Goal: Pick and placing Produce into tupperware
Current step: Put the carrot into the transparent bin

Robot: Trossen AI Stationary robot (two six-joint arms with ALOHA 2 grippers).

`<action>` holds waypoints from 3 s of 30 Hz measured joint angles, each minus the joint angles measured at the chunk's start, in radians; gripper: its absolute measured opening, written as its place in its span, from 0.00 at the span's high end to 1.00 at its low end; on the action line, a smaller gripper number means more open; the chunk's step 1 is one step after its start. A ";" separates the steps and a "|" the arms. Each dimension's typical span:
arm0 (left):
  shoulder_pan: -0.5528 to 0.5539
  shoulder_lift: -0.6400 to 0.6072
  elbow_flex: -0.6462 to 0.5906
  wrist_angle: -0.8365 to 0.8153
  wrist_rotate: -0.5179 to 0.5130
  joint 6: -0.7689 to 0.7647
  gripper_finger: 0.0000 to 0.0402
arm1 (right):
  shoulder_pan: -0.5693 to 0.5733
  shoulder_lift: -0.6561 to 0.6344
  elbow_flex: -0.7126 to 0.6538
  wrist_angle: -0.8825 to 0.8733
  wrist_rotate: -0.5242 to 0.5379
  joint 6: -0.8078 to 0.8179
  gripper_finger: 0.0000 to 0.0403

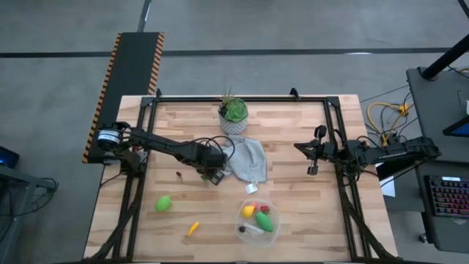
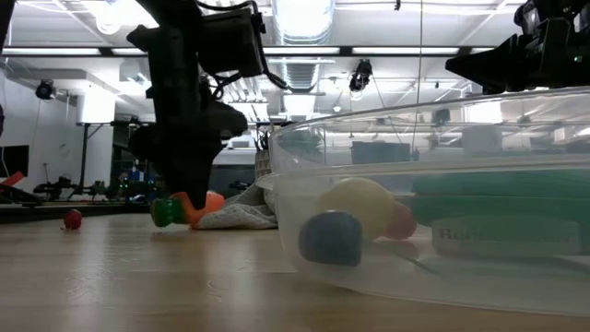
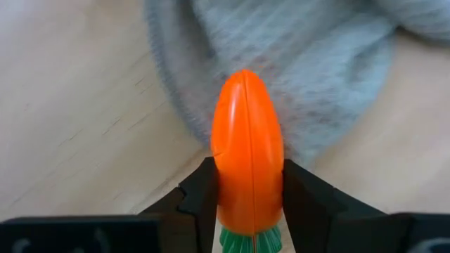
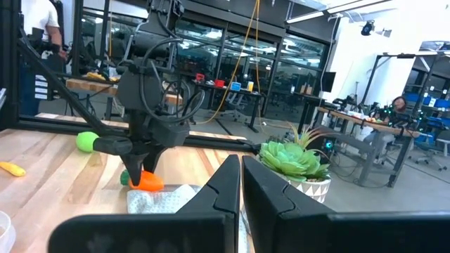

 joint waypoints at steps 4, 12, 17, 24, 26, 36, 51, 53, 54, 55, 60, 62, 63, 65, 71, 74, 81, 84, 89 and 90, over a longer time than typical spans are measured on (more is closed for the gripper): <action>0.000 -0.004 0.047 -0.017 0.010 0.043 0.72 | 0.000 0.000 0.000 0.000 0.000 0.000 0.98; 0.000 -0.014 0.154 -0.013 0.010 0.152 0.72 | 0.000 0.000 0.000 0.000 0.000 0.000 0.98; -0.013 -0.016 0.212 0.089 0.031 0.189 0.72 | 0.000 0.000 0.000 0.000 0.000 0.000 0.98; -0.048 -0.017 0.217 0.299 0.106 0.210 0.72 | 0.000 0.000 0.000 0.000 0.000 -0.010 0.98; -0.062 -0.017 0.216 0.342 0.130 0.214 0.72 | 0.000 0.000 0.000 0.000 0.000 -0.016 0.98; -0.143 0.046 0.214 0.533 0.190 0.219 0.72 | 0.000 -0.001 0.000 0.000 0.000 -0.016 0.98; -0.242 0.271 0.527 0.402 0.295 0.297 0.72 | 0.000 0.000 0.000 -0.001 0.000 -0.003 0.98; -0.252 0.294 0.557 0.382 0.297 0.316 0.72 | 0.000 0.000 0.000 -0.001 0.000 -0.001 0.98; -0.256 0.305 0.572 0.362 0.303 0.336 0.72 | 0.000 0.000 0.000 -0.001 0.000 0.003 0.98; -0.260 0.310 0.584 0.343 0.305 0.363 0.72 | 0.000 0.000 0.000 -0.001 0.000 0.008 0.98; -0.277 0.326 0.592 0.277 0.308 0.484 0.72 | 0.000 0.001 0.000 -0.006 0.000 0.030 0.98; -0.284 0.326 0.591 0.277 0.304 0.532 0.72 | 0.000 0.001 0.000 -0.020 0.000 0.030 0.98; -0.287 0.327 0.592 0.280 0.304 0.552 0.72 | 0.000 0.001 0.000 -0.024 0.000 0.030 0.98; -0.288 0.327 0.592 0.280 0.304 0.574 0.72 | 0.000 0.001 0.000 -0.029 0.000 0.030 0.98; -0.287 0.327 0.590 0.305 0.297 0.625 0.72 | 0.000 0.000 0.000 -0.029 0.000 0.021 0.98; -0.289 0.335 0.578 0.347 0.282 0.638 0.72 | 0.000 0.000 0.000 -0.029 0.000 0.020 0.98; -0.289 0.394 0.578 0.348 0.296 0.637 0.72 | 0.000 0.001 0.000 -0.030 0.000 0.025 0.98; -0.289 0.395 0.578 0.355 0.296 0.637 0.72 | 0.000 0.000 0.000 -0.031 0.000 0.026 0.98; -0.296 0.406 0.577 0.357 0.298 0.638 0.72 | 0.000 0.000 0.000 -0.031 0.000 0.026 0.98; -0.297 0.406 0.577 0.358 0.300 0.648 0.72 | 0.000 0.000 0.000 -0.032 0.000 0.026 0.98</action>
